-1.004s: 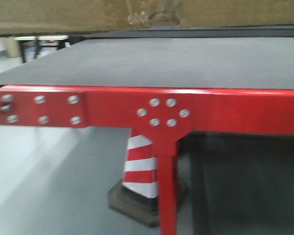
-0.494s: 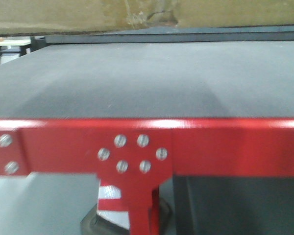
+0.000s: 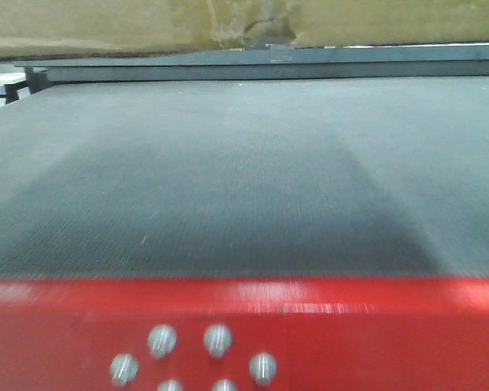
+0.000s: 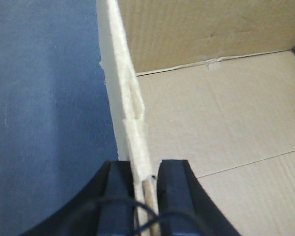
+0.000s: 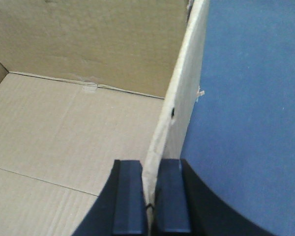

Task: Grab carton from right shelf to conveyor
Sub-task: 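Carry the carton over the grey conveyor belt with both grippers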

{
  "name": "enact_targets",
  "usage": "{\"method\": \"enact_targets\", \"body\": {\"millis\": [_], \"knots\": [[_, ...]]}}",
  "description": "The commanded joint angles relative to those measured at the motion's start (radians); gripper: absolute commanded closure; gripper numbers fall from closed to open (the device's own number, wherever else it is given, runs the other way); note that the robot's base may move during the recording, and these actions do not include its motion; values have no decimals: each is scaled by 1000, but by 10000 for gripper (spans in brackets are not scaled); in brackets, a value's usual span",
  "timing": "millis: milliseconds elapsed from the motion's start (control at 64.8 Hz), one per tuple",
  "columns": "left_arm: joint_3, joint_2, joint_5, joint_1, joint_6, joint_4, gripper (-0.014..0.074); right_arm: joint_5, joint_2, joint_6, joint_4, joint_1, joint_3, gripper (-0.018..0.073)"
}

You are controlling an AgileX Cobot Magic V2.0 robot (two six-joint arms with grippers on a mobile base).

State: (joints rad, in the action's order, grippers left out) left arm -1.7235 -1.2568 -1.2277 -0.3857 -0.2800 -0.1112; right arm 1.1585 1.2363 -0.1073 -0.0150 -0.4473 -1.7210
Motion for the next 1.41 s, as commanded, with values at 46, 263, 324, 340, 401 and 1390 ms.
{"method": "enact_targets", "body": {"millis": [46, 263, 324, 340, 401, 1390], "knots": [[-5, 18, 24, -6, 8, 12, 603, -45, -11, 11, 36, 5, -2, 627], [-5, 18, 24, -6, 8, 12, 603, -45, -11, 11, 36, 5, -2, 627], [-5, 18, 24, -6, 8, 12, 603, -45, -11, 11, 36, 5, -2, 627], [-5, 18, 24, -6, 8, 12, 603, -45, -11, 11, 36, 5, -2, 627], [-5, 18, 24, -6, 8, 12, 603, -45, -11, 11, 36, 5, -2, 627], [-5, 16, 24, -6, 8, 12, 603, -45, -11, 11, 36, 5, -2, 627]]}}
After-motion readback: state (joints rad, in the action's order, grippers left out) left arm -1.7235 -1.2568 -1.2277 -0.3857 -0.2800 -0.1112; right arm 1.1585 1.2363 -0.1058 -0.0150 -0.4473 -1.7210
